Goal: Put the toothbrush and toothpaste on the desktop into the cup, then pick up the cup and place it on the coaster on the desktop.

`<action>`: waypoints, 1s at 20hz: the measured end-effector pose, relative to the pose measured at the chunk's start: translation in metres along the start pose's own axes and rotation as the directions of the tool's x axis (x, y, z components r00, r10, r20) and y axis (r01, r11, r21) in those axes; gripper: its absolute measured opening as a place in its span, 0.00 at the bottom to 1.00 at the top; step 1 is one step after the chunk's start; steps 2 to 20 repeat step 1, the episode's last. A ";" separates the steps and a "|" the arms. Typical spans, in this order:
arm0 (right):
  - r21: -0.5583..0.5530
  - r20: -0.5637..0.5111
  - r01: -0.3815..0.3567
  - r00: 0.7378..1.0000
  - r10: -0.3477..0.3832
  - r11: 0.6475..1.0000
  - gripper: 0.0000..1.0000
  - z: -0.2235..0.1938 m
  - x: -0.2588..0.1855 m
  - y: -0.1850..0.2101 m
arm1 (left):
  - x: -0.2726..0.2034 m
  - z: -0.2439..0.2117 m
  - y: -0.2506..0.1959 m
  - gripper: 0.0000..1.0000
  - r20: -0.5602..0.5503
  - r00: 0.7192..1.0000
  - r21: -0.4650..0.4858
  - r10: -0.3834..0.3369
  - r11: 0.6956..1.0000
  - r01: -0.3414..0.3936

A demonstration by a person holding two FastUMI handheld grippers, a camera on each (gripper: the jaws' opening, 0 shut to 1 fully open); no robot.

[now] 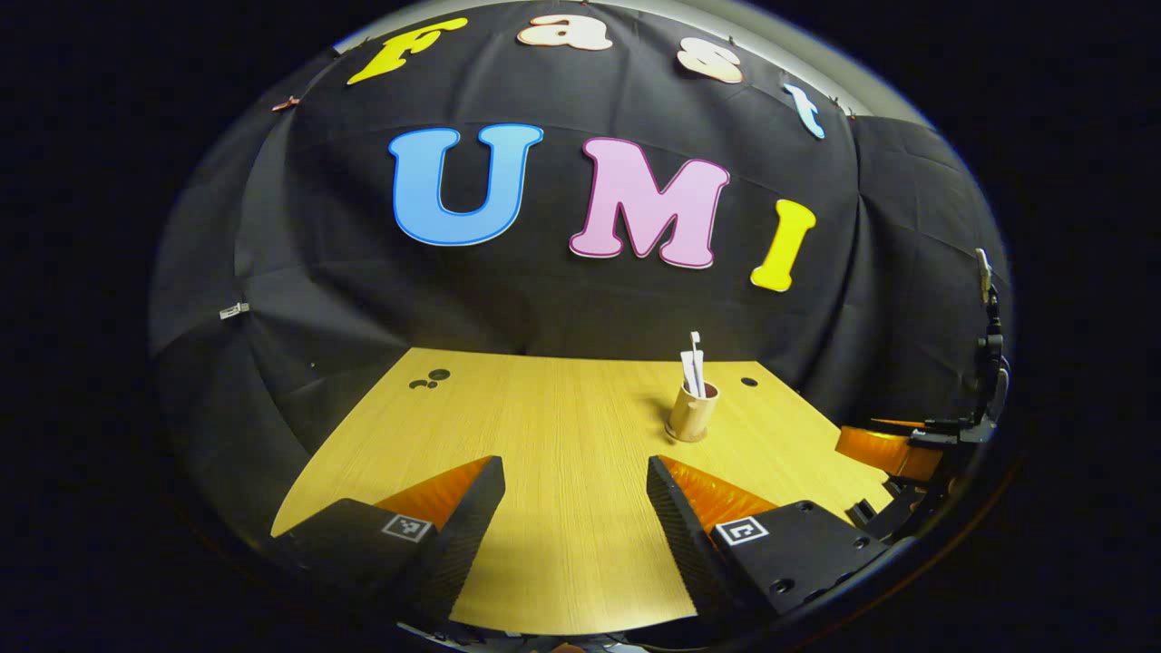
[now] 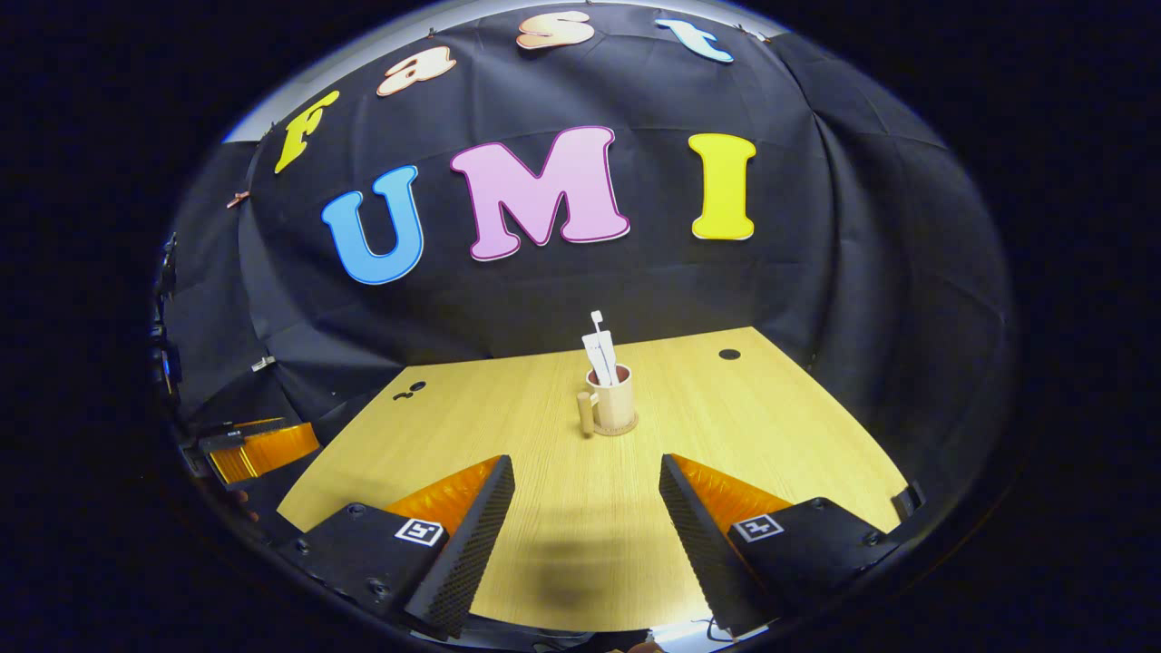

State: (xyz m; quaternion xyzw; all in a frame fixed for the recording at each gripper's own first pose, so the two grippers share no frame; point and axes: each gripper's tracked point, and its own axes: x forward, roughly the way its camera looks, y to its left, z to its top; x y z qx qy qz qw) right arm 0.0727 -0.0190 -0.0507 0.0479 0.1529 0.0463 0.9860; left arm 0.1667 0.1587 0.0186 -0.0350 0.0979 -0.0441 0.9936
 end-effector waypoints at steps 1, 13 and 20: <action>0.005 -0.001 0.002 1.000 -0.002 1.000 0.99 -0.002 -0.007 0.004 | -0.009 0.000 -0.001 0.98 0.011 1.000 0.000 -0.002 1.000 0.002; 0.005 -0.001 0.002 1.000 -0.002 1.000 0.99 -0.002 -0.007 0.004 | -0.009 0.000 -0.001 0.98 0.011 1.000 0.000 -0.002 1.000 0.002; 0.005 -0.001 0.002 1.000 -0.002 1.000 0.99 -0.002 -0.007 0.004 | -0.009 0.000 -0.001 0.98 0.011 1.000 0.000 -0.002 1.000 0.002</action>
